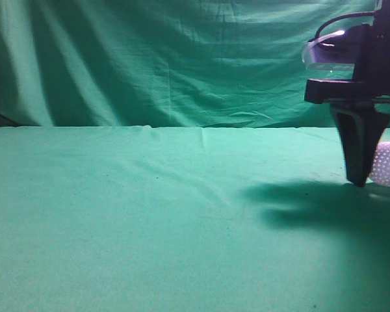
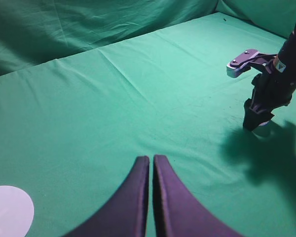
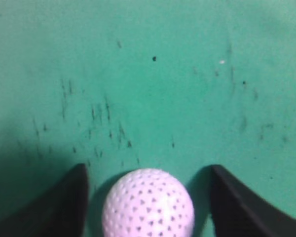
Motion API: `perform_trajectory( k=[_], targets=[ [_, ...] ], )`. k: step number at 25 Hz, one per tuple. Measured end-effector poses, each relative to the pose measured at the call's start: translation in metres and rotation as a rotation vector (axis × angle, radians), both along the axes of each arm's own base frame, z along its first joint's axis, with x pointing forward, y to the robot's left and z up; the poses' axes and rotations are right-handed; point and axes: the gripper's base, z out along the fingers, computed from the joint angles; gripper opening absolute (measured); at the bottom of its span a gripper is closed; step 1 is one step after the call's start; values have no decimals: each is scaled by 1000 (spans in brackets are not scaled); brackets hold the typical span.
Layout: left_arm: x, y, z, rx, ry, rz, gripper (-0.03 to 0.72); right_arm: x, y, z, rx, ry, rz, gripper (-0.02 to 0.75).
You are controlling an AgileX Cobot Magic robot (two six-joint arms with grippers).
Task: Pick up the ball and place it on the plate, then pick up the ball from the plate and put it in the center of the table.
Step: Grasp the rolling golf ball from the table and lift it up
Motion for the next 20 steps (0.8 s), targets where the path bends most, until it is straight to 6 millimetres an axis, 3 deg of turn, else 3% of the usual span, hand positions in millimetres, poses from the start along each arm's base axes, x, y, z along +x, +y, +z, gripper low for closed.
perform_trajectory(
  k=[2, 3, 8, 12, 16, 20],
  targets=[
    [0, 0, 0, 0, 0, 0, 0, 1, 0, 2, -1, 3, 0, 326],
    [0, 0, 0, 0, 0, 0, 0, 2, 1, 3, -1, 6, -1, 313],
    [0, 0, 0, 2, -1, -1, 0, 13, 5, 22, 1, -1, 7, 321],
    [0, 0, 0, 2, -1, -1, 0, 26, 17, 50, 19, -40, 75, 321],
    [1, 0, -8, 6, 18, 2, 0, 31, 47, 77, 42, -91, 174, 321],
    [3, 1, -29, -2, 40, 23, 0, 33, 91, 90, 56, -107, 285, 321]
  ],
)
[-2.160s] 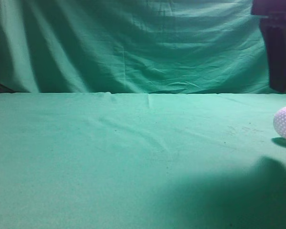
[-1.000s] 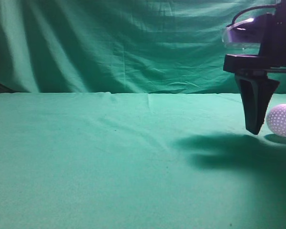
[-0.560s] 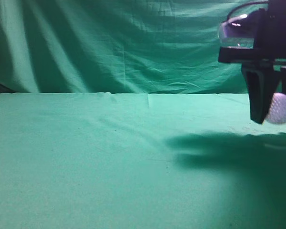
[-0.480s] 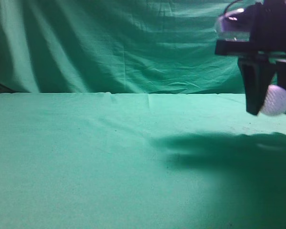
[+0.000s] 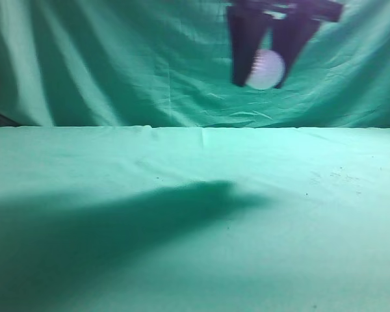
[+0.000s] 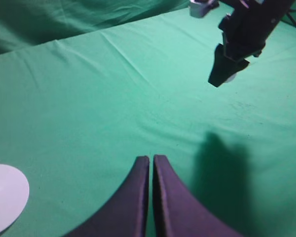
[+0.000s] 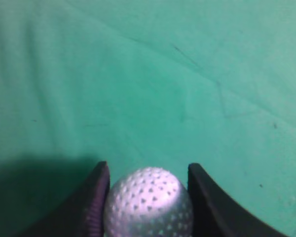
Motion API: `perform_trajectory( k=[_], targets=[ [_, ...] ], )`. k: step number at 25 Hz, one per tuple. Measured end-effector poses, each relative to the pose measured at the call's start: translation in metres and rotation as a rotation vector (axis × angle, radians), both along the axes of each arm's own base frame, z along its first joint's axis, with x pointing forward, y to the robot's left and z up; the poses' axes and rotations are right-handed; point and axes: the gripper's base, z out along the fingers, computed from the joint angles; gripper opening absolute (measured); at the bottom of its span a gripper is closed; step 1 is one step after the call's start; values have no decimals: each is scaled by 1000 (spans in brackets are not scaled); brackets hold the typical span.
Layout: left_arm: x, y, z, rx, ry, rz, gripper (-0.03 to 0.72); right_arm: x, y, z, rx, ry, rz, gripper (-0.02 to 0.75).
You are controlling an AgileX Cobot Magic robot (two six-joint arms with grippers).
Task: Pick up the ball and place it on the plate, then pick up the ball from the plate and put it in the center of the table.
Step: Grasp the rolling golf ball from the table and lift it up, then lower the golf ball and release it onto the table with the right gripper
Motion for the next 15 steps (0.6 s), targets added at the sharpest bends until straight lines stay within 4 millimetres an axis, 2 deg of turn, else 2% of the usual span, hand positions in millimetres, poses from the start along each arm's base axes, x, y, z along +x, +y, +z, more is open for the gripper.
perform_trajectory(
  k=[4, 8, 12, 15],
  targets=[
    [-1, 3, -17, -19, -21, 36, 0, 14, 39, -5, -7, -4, 69, 321],
    [-1, 4, -28, -23, -24, 54, 0, 31, 69, -22, -20, -18, 107, 321],
    [0, 5, -35, -20, -12, 60, 0, 45, 92, -47, -29, -6, 128, 321],
    [0, 5, -36, -20, -12, 61, 0, 52, 100, -63, -43, 12, 130, 321]
  ],
)
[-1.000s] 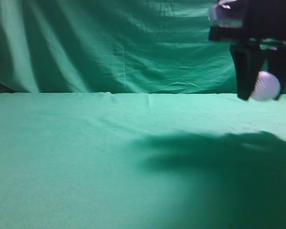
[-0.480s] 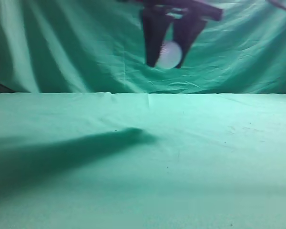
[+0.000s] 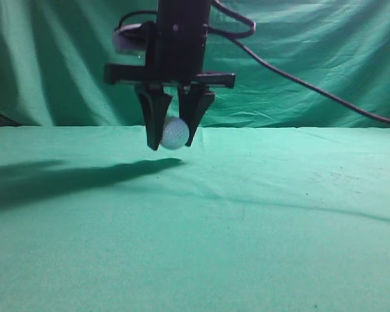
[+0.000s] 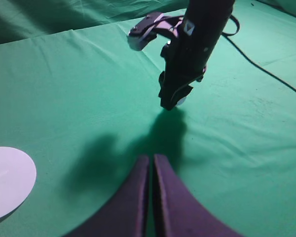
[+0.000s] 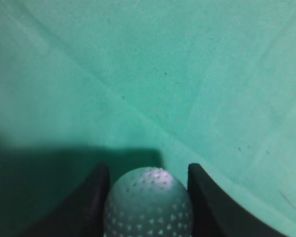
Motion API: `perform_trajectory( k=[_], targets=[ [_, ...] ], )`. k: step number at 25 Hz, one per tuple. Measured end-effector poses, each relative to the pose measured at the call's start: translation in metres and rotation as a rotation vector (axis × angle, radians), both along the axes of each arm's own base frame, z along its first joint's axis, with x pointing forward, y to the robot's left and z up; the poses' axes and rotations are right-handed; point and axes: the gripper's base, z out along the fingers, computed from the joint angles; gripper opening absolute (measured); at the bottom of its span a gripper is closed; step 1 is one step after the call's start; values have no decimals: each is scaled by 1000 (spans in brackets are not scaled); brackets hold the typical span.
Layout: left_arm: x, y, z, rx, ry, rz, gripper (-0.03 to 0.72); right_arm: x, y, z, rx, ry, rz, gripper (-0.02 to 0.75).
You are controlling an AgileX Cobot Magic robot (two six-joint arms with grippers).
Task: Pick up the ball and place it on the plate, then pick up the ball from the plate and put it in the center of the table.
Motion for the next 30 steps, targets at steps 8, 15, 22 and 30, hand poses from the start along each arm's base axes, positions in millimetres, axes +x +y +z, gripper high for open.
perform_trajectory(
  k=[8, 15, 22, 30],
  targets=[
    [0, 0, 1, -3, -6, 4, 0, 2, 2, -11, -22, 23, 0, 321],
    [1, 1, 2, -8, -17, 11, 0, 4, 3, -4, -14, 11, 1, 533],
    [1, 1, 2, -9, -19, 12, 0, 0, -1, 95, 116, -148, -18, 318],
    [3, 2, 6, -24, -61, 35, 0, -51, -49, 230, 271, -382, -46, 0]
  ],
)
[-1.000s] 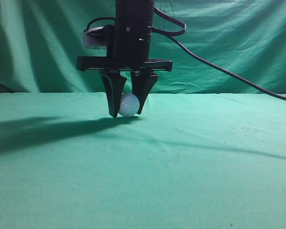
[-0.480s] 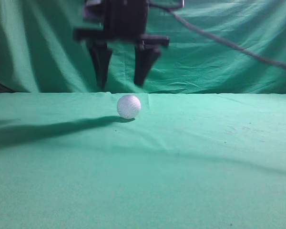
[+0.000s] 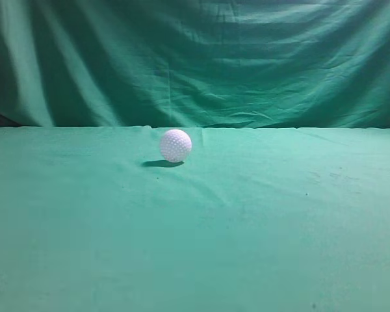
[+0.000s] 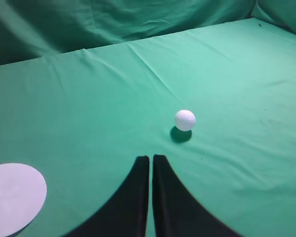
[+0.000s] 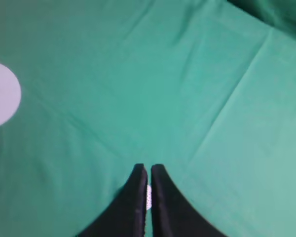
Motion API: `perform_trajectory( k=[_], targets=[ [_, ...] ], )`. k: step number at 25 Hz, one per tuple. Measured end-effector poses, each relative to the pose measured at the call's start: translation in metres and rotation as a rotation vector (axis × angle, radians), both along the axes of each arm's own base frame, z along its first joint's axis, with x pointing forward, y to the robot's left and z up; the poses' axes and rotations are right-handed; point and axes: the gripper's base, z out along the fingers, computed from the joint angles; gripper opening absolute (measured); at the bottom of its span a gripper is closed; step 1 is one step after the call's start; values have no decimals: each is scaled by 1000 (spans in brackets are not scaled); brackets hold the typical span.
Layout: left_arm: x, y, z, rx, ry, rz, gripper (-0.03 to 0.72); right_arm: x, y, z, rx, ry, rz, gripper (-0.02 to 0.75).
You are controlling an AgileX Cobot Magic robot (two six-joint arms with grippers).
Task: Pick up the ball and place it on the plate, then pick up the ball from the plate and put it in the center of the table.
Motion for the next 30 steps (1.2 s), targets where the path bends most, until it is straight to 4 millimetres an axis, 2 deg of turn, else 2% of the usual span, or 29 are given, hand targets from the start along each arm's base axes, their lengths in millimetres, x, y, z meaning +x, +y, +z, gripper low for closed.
perform_trajectory(
  k=[4, 7, 14, 18, 22, 30],
  targets=[
    [0, 0, 0, -9, 0, 0, 0, -35, -31, 31, 21, -37, -12, 0],
    [0, -1, 1, -28, 5, -2, 0, -62, -57, 35, -7, -35, -26, 0],
    [0, -1, 1, -6, -5, -9, 0, -139, -123, 19, 16, -51, -58, 0],
    [0, -1, 0, 2, -7, -10, 0, -181, -156, -5, 98, -130, -56, 0],
    [0, -1, -4, 14, 1, -10, 0, -213, -182, -34, 178, -217, -45, 0],
    [1, 0, -28, 53, 65, -10, 0, -249, -211, -96, 264, -317, -23, 0]
  ],
)
